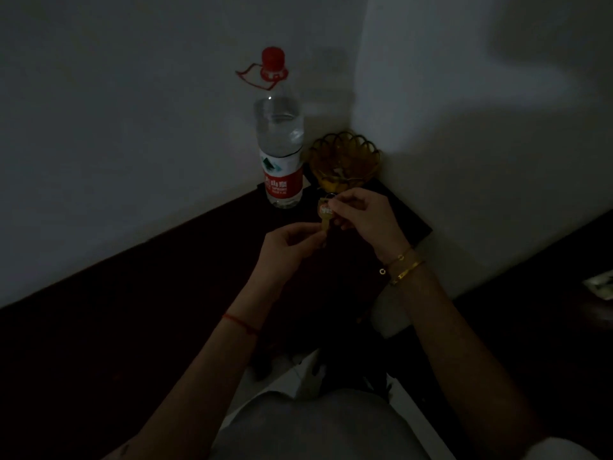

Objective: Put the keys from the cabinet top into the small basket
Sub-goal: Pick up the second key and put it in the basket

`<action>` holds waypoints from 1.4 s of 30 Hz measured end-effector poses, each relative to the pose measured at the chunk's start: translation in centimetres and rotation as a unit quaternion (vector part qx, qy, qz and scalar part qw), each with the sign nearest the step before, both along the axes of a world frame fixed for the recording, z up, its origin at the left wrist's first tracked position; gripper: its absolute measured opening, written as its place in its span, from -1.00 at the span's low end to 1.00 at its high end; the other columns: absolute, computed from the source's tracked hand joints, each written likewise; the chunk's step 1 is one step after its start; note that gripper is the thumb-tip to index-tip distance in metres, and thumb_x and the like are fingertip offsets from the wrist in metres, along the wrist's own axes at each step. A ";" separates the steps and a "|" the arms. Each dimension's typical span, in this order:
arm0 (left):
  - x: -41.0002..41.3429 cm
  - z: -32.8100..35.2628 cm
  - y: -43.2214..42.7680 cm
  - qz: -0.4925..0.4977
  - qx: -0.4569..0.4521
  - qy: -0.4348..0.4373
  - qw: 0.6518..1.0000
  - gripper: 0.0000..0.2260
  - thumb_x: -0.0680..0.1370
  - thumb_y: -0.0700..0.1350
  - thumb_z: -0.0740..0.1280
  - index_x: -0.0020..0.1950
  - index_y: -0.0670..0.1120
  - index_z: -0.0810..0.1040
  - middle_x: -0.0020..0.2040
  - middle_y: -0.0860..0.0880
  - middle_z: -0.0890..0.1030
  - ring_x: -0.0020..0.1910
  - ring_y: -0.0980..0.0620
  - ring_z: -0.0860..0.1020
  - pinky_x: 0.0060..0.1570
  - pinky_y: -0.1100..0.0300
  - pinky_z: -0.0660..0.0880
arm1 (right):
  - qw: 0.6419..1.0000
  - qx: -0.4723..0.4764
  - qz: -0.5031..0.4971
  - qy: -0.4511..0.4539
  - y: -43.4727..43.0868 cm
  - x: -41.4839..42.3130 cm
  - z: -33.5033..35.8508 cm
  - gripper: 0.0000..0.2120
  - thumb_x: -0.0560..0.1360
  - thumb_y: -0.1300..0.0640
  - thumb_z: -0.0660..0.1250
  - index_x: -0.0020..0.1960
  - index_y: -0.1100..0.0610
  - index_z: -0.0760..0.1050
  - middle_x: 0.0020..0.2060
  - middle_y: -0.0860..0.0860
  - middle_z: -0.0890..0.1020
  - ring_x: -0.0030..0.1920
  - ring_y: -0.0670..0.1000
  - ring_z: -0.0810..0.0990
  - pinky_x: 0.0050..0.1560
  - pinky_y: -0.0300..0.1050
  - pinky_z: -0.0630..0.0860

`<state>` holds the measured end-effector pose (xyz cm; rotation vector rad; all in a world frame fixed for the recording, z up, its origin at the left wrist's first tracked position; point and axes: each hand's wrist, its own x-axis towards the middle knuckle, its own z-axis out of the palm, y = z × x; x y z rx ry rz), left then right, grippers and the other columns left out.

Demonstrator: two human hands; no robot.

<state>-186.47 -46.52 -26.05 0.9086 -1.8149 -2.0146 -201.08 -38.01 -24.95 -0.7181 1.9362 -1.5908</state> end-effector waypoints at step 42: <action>-17.1 -2.9 -7.4 0.080 -0.320 -0.060 0.942 -0.85 0.50 -0.19 0.38 0.04 -0.13 0.66 -0.06 0.01 0.68 -0.11 0.13 0.62 -0.13 0.49 0.44 | 0.856 0.350 0.097 0.368 -13.9 -21.0 -4.4 -0.80 0.49 0.26 0.26 0.02 0.37 0.56 0.07 0.33 0.60 0.12 0.30 0.55 0.10 0.07 0.53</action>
